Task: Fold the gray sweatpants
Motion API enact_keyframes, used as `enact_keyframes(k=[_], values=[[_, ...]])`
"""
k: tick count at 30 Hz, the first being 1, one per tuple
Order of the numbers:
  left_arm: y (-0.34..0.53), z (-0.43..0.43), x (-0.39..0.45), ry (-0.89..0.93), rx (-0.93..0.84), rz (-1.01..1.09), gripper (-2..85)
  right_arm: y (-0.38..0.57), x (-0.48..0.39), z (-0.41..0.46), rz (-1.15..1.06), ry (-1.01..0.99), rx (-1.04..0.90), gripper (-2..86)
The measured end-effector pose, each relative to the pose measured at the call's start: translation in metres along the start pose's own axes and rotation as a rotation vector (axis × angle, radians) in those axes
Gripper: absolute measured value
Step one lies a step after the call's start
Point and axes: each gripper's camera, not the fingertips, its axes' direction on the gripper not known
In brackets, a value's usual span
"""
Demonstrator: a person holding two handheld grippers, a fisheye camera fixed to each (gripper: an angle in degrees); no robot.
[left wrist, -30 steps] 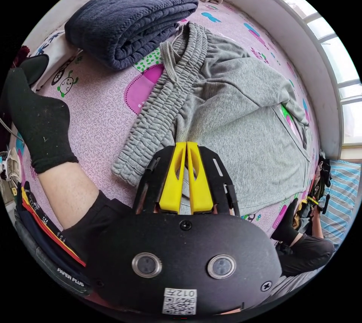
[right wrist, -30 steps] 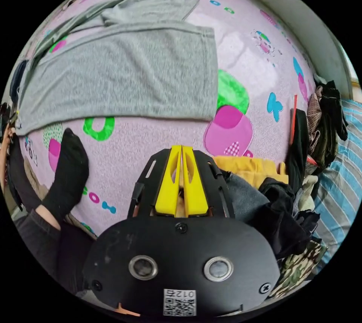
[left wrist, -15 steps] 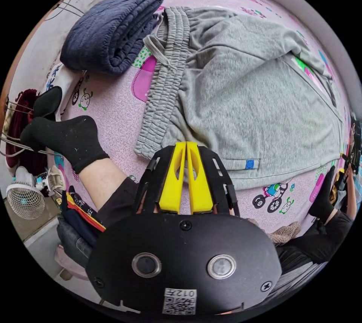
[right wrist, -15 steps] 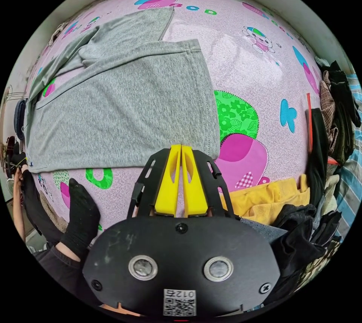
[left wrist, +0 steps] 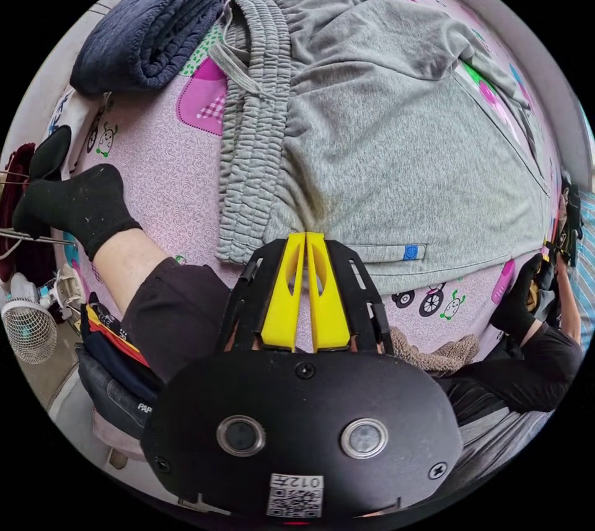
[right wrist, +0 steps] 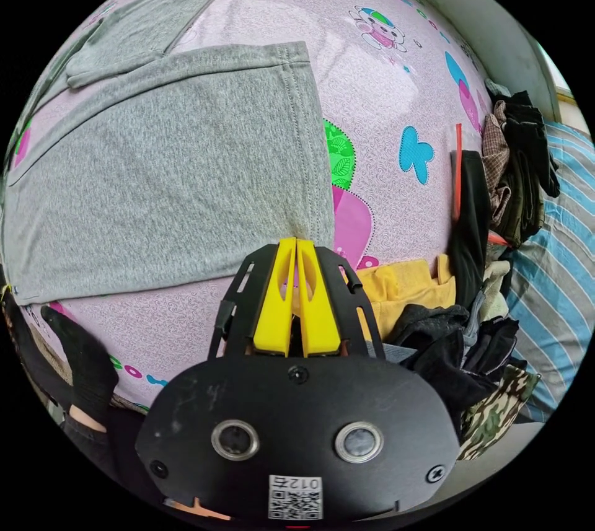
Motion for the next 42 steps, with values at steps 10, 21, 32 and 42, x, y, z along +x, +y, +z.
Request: enact_keyframes(k=[10, 21, 32, 42], values=[[0.028, -0.033, -0.028, -0.015, 0.235, -0.074, 0.6, 0.044, -0.025, -0.03, 0.119, -0.049, 0.186, -0.9], [0.019, 0.005, -0.015, -0.17, 0.055, 0.008, 0.5, 0.08, -0.086, 0.006, 0.094, -0.369, 0.228, -0.9], [0.053, -0.006, -0.051, -0.016, 0.111, -0.122, 0.6, 0.087, -0.095, -0.005, 0.056, -0.352, 0.225, -0.8], [0.134, -0.071, -0.085, 0.137, 0.476, -0.063, 0.8, 0.117, -0.2, -0.124, -0.305, -0.503, 0.449, -0.8]])
